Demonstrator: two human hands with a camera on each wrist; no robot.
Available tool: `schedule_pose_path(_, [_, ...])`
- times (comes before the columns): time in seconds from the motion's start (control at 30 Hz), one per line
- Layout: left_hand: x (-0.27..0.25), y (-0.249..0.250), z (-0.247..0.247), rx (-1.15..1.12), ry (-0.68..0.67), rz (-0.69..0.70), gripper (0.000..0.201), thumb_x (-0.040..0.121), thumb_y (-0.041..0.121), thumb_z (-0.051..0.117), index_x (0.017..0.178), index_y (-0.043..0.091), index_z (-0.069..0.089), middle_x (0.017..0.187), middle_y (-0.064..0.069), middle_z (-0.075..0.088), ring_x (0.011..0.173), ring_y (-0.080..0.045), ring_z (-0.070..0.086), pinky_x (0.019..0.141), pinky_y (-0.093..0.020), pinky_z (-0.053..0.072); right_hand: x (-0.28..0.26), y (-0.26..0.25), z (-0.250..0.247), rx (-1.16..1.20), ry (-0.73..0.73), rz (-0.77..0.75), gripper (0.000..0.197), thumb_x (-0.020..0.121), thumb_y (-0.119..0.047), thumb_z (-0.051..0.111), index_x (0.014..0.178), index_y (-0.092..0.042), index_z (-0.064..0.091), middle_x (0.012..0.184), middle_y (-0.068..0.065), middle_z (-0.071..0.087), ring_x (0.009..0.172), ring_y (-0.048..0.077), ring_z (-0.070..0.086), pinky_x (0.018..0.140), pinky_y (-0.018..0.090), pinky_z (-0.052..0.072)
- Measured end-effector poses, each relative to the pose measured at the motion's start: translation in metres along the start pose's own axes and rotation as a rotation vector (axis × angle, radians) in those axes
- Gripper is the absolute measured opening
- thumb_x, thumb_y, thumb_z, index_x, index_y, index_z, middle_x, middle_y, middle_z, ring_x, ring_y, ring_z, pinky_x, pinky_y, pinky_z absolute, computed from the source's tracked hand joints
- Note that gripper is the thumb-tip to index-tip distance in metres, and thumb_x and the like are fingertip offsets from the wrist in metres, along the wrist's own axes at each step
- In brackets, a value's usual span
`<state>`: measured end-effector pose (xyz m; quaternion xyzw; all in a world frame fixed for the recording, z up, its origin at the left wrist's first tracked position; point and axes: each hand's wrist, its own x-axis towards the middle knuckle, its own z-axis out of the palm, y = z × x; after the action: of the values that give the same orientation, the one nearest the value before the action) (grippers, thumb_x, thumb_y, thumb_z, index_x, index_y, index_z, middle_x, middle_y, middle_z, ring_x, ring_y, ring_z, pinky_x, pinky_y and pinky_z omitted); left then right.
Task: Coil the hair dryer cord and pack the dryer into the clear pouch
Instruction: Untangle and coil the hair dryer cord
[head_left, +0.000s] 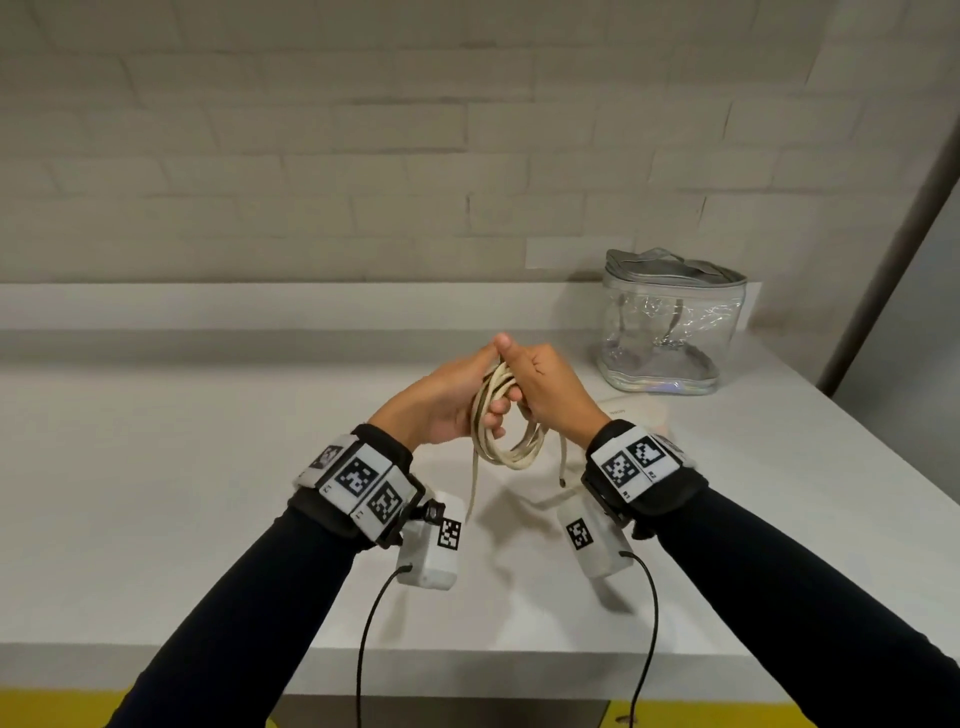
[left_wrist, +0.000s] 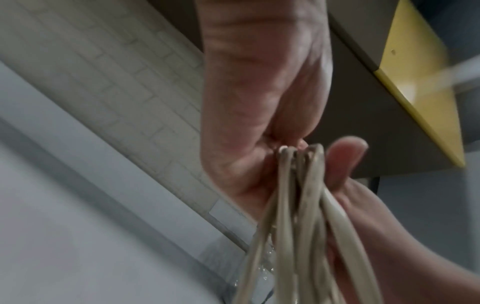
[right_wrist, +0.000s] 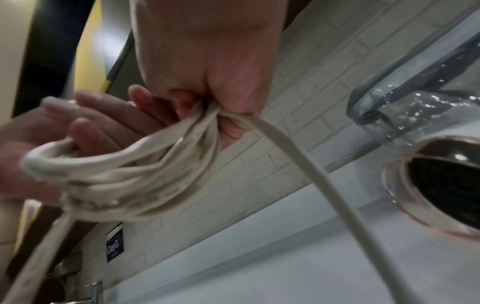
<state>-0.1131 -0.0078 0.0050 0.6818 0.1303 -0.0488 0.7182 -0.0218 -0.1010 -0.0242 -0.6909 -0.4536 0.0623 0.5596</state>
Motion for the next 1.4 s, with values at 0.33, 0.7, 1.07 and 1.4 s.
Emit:
schedule_pose_path(0.33, [0.012, -0.003, -0.010, -0.263, 0.102, 0.036, 0.060, 0.093, 0.042, 0.042, 0.038, 0.022, 0.034, 0.029, 0.010, 0.022, 0.023, -0.003, 0.018, 0.027, -0.014, 0.016, -0.024, 0.015, -0.014, 0.113, -0.254, 0.137, 0.032, 0.099, -0.035, 0.022, 0.108, -0.011, 0.039, 0.077, 0.000, 0.056, 0.064, -0.002, 0.061, 0.069, 0.023, 0.055])
schedule_pose_path(0.7, [0.036, -0.020, 0.006, -0.524, 0.164, 0.209, 0.059, 0.096, 0.037, 0.040, 0.040, 0.020, 0.034, 0.028, 0.008, 0.022, 0.022, -0.005, 0.017, 0.028, -0.015, 0.014, -0.025, 0.043, 0.006, 0.832, -0.100, 0.419, 0.036, 0.094, -0.022, 0.046, 0.126, -0.014, 0.033, 0.103, 0.012, 0.059, 0.085, 0.022, 0.065, 0.083, 0.045, 0.053])
schedule_pose_path(1.07, [0.036, 0.002, -0.019, 0.620, 0.315, 0.066, 0.040, 0.082, 0.044, 0.063, 0.072, 0.006, 0.059, 0.052, -0.004, 0.050, 0.033, -0.009, 0.046, 0.049, -0.024, 0.040, -0.017, 0.032, 0.018, -0.037, -0.023, 0.309, 0.016, 0.098, -0.020, 0.033, 0.103, -0.006, 0.039, 0.076, 0.002, 0.047, 0.062, 0.014, 0.049, 0.049, 0.021, 0.043])
schedule_pose_path(1.4, [0.044, -0.028, -0.039, 0.330, 0.224, 0.039, 0.039, 0.092, 0.029, 0.052, 0.060, 0.014, 0.037, 0.047, 0.004, 0.023, 0.035, -0.007, 0.026, 0.043, -0.021, 0.035, -0.066, 0.002, 0.015, -0.665, -0.326, -0.303, 0.021, 0.090, -0.028, 0.047, 0.095, -0.008, 0.049, 0.098, 0.008, 0.049, 0.086, 0.022, 0.042, 0.075, 0.034, 0.038])
